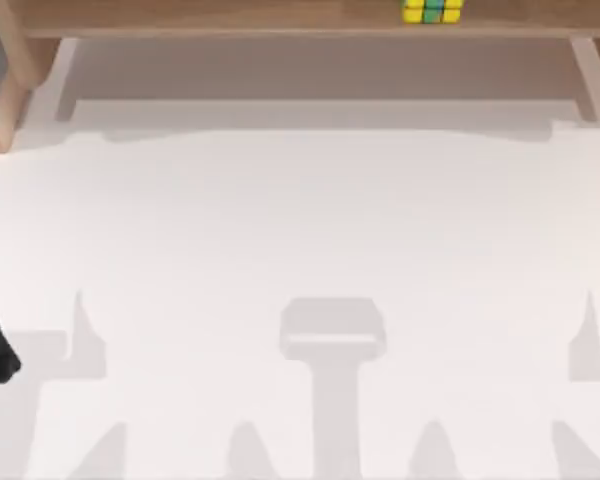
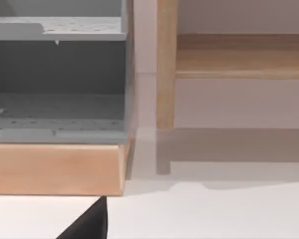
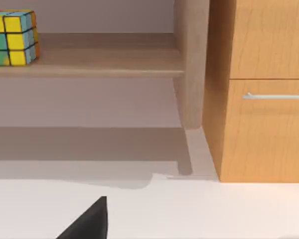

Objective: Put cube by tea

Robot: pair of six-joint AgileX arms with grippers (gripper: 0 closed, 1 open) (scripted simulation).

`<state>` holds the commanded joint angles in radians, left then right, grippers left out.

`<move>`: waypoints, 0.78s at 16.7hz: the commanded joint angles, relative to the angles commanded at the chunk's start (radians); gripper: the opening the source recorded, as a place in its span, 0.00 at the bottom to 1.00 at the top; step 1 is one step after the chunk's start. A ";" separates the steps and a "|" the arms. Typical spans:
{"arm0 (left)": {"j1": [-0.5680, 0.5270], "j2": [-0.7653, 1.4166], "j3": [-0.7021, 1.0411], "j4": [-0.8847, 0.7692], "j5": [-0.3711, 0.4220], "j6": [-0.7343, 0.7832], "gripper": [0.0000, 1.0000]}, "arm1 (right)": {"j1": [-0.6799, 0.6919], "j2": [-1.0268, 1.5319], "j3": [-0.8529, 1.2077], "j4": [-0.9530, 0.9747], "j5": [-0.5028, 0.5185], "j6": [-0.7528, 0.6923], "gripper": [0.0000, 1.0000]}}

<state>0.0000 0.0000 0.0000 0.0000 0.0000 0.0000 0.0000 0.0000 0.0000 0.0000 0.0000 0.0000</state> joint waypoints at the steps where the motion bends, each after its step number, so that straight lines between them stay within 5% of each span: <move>1: 0.000 0.000 0.000 0.000 0.000 0.000 1.00 | 0.000 0.000 0.000 0.000 0.000 0.000 1.00; 7: 0.000 0.000 0.000 0.000 0.000 0.000 1.00 | 0.047 0.156 0.123 0.112 0.048 0.002 1.00; 13: 0.000 0.000 0.000 0.000 0.000 0.000 1.00 | 0.171 0.658 0.403 0.366 0.181 0.006 1.00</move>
<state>0.0000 0.0000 0.0000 0.0000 0.0000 0.0000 0.1709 0.6580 0.4031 0.3657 0.1807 0.0058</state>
